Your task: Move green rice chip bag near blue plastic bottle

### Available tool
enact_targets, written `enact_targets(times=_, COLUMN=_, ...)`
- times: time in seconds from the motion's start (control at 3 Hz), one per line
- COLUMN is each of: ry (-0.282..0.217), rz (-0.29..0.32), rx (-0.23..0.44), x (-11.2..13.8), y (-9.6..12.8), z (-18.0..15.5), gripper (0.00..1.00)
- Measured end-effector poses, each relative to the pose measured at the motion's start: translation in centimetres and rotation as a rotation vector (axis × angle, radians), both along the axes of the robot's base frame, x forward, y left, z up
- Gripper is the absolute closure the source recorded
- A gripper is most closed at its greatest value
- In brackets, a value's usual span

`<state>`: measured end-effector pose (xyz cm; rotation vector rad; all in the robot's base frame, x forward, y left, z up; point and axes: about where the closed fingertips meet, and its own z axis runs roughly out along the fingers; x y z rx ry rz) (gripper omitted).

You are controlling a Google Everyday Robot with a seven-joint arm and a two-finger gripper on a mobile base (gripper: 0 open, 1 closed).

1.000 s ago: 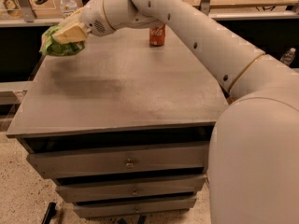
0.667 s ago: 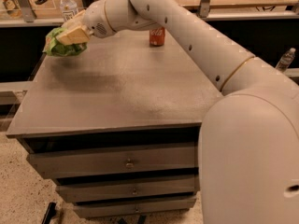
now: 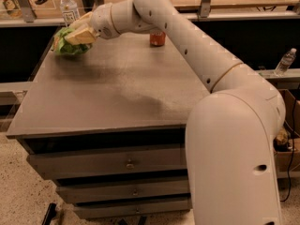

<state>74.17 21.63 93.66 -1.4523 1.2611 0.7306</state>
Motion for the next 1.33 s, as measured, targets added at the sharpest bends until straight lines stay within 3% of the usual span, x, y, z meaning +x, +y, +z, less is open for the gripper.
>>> enact_targets(times=1.0, ry=0.005, rz=0.04, rx=0.039, x=2.0, y=0.2, z=-2.3, gripper=1.0)
enact_targets(times=1.33, ry=0.0, rz=0.042, rx=0.053, x=2.5, y=0.2, z=-2.5, gripper=0.84)
